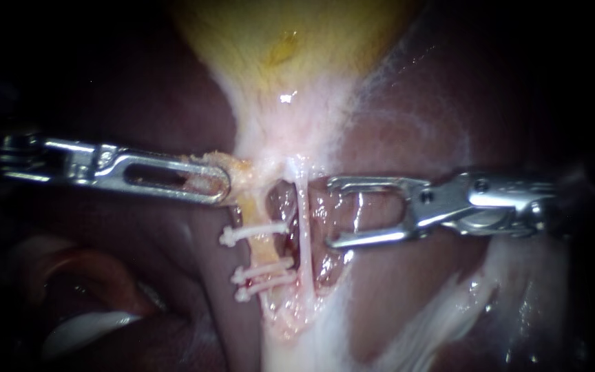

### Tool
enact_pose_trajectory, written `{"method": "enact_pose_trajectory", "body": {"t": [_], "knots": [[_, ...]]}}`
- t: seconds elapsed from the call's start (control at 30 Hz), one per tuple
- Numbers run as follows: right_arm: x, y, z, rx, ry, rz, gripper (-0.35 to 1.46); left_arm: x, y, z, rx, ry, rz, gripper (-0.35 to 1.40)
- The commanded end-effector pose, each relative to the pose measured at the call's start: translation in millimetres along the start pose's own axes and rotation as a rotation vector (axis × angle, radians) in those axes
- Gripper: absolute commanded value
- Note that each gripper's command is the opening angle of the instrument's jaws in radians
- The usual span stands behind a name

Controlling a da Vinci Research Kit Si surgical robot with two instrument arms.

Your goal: Going back third clip left tube

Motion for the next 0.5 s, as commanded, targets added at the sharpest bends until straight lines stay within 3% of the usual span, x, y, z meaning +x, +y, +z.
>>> {"method": "enact_pose_trajectory", "body": {"t": [0.03,0.3,0.5], "knots": [[0.2,0.0,-0.8,0.003,0.000,-0.007,0.50,0.0,0.0,0.1,0.000,0.000,0.000,-0.35],[0.3,-0.2,-2.8,0.015,0.001,-0.017,0.50,-0.1,0.2,0.2,-0.003,-0.002,0.000,-0.35],[0.5,-0.7,-2.7,0.027,0.002,-0.017,0.50,0.0,1.8,2.0,-0.008,-0.008,0.005,-0.35]]}}
